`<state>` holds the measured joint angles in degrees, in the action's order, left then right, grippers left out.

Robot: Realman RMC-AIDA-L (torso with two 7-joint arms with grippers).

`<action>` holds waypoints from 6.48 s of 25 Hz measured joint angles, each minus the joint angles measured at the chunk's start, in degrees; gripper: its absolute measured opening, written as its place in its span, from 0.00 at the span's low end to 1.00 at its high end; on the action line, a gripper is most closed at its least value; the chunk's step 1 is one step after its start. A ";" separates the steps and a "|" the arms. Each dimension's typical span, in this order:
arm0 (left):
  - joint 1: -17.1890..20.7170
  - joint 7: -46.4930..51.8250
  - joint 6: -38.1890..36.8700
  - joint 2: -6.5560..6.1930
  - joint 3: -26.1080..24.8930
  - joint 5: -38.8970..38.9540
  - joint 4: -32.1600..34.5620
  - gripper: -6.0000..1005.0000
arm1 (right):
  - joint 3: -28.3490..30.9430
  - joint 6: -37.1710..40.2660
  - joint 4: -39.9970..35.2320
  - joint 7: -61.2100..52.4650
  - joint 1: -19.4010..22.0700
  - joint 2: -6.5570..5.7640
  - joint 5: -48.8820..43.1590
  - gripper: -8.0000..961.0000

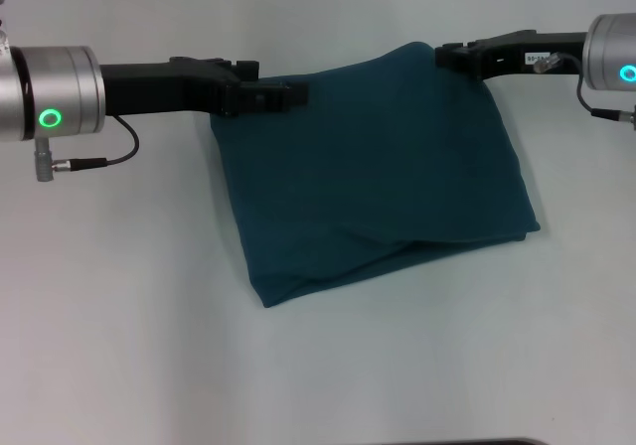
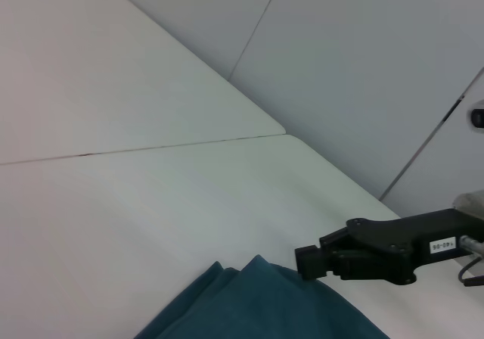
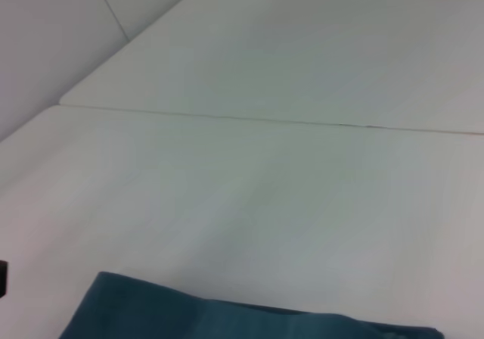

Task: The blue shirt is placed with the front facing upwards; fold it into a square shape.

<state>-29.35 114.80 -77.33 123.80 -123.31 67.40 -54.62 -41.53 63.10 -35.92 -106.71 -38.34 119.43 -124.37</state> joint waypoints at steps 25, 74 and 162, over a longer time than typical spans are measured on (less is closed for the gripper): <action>-0.05 -0.11 0.32 -0.05 0.01 0.03 0.05 0.94 | -7.71 -5.88 4.02 3.91 -2.64 0.26 5.75 0.11; 1.87 5.00 -9.61 -0.81 -3.17 -0.46 1.05 0.95 | -1.84 18.78 -10.69 6.17 14.80 -3.52 13.66 0.51; 2.40 -4.28 -20.39 0.04 -7.47 -8.96 3.16 0.95 | -1.46 29.50 -2.75 18.40 10.03 -3.17 5.33 0.70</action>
<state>-26.95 110.52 -97.72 123.84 -130.78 58.45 -51.47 -42.98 92.60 -38.67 -88.31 -28.32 116.26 -119.04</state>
